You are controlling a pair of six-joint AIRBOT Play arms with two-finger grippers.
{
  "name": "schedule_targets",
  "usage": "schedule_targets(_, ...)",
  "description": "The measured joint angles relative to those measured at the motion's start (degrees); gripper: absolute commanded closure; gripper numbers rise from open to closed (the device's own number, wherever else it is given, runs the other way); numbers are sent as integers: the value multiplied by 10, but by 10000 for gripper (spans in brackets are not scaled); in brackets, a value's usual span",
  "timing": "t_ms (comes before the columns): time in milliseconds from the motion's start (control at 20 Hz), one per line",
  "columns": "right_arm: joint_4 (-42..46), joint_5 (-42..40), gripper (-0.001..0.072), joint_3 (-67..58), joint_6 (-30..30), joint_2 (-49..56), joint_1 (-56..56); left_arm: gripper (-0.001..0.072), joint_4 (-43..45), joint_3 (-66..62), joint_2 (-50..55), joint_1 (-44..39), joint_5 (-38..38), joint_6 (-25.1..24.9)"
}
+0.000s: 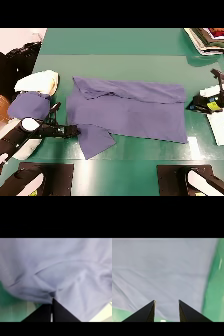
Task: Fold the shirts.
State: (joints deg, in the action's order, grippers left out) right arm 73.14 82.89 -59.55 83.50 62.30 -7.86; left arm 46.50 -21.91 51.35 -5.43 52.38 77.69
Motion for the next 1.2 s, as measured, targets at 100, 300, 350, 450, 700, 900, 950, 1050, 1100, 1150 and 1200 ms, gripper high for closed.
schedule_targets(100,20,19,176,35,0,-14,-38,683,0,-22,0,-4,17,-4)
schedule_targets(300,33,24,244,154,-3,-46,-144,683,-1,-64,0,-8,33,-12)
schedule_targets(350,24,21,270,186,-12,-52,-172,683,-2,-71,0,-8,34,-13)
schedule_targets(450,-3,4,271,238,-25,-58,-217,683,-2,-80,0,-9,36,-15)
schedule_targets(700,-60,-45,287,305,-41,-64,-265,683,-3,-88,0,-9,38,-16)
schedule_targets(900,-85,-68,349,319,-43,-64,-264,683,-3,-89,0,-9,37,-16)
schedule_targets(950,-89,-71,349,320,-44,-64,-255,683,-3,-89,0,-9,37,-16)
schedule_targets(1050,-93,-82,424,322,-44,-63,-231,683,-3,-89,0,-9,37,-16)
schedule_targets(1100,-94,-89,485,323,-43,-63,-219,683,-3,-89,0,-9,37,-16)
schedule_targets(1150,-93,-96,583,323,-41,-63,-206,683,-2,-89,0,-9,38,-17)
schedule_targets(1200,-93,-102,692,323,-40,-63,-195,684,0,-89,0,-9,39,-16)
